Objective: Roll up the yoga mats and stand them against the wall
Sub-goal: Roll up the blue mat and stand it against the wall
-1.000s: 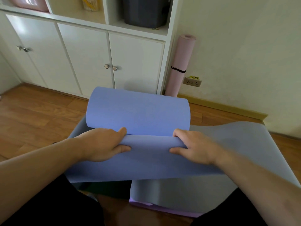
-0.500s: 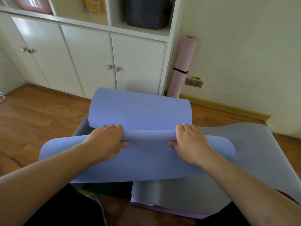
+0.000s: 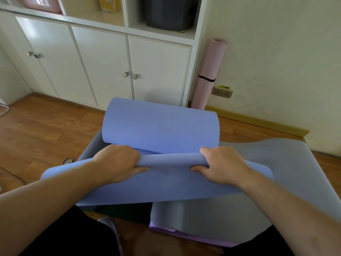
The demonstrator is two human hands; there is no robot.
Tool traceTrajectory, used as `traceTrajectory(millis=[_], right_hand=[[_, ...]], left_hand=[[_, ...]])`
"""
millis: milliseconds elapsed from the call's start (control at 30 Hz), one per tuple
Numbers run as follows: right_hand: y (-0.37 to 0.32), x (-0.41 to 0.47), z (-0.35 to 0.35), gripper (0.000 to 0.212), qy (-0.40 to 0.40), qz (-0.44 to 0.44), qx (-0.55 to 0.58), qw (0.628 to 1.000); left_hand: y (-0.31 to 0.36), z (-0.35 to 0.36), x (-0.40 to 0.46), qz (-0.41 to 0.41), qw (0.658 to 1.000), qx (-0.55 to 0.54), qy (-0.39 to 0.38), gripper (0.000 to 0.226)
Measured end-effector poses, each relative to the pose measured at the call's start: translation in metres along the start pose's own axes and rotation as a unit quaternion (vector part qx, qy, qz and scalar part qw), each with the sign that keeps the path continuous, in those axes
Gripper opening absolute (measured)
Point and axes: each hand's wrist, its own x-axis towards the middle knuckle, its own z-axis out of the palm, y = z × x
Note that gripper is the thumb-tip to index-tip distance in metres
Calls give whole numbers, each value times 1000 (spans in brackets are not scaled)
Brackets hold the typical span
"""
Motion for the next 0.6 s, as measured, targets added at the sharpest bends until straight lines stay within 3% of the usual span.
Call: traceTrajectory(millis=[100, 267, 433, 600], right_hand=[[7, -5, 1, 46, -38, -32, 73, 996], [18, -12, 7, 24, -71, -70, 218, 971], [22, -13, 7, 34, -78, -62, 270, 958], [21, -15, 6, 18, -64, -47, 324, 943]], left_hand=[[-6, 1, -1, 9, 990, -117, -78, 54], [-6, -1, -8, 38, 969, -219, -107, 37], [-6, -2, -15, 54, 958, -266, -95, 44], [-9, -5, -17, 46, 952, -303, -17, 21]])
